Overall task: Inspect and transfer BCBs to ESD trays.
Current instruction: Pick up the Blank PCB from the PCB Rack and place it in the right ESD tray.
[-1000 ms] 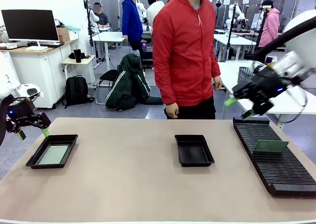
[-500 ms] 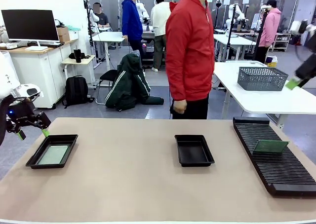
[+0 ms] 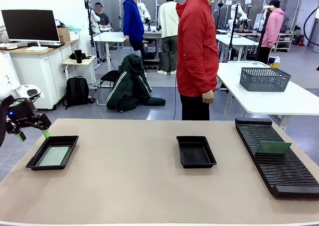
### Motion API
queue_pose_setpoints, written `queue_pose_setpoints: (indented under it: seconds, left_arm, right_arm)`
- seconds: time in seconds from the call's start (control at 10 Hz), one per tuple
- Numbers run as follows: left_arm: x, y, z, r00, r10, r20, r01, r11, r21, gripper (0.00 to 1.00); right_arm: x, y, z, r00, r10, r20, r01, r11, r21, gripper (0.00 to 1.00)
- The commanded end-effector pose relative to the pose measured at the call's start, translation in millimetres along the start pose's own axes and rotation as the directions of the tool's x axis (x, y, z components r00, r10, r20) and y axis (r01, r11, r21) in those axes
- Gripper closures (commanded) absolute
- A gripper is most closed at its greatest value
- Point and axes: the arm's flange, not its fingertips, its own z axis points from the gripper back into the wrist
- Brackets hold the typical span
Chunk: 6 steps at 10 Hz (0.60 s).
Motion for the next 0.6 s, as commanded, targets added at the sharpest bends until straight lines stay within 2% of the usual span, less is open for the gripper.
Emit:
queue_pose_setpoints:
  seconds: [0.0,0.2,0.3,0.5]
  left_arm:
    - [0.2,1.2,-2.1,1.000,-0.002,0.007,0.002,1.000,-0.001,0.00]
    - [0.2,1.2,-2.1,1.000,-0.002,0.007,0.002,1.000,-0.001,0.00]
    - [0.2,1.2,-2.1,1.000,-0.002,0.007,0.002,1.000,-0.001,0.00]
    - [0.2,1.2,-2.1,1.000,-0.002,0.007,0.002,1.000,-0.001,0.00]
  right_arm:
    - [-3.5,-5.9,6.5,0.991,0.079,-0.112,-0.079,0.997,0.000,0.00]
    - [-2.3,-5.3,5.2,0.981,0.114,-0.154,-0.114,0.993,0.005,0.00]
    - [-2.8,-3.6,3.1,0.993,0.076,-0.090,-0.075,0.997,0.009,0.00]
    - [-2.8,-3.6,3.1,0.993,0.076,-0.090,-0.075,0.997,0.009,0.00]
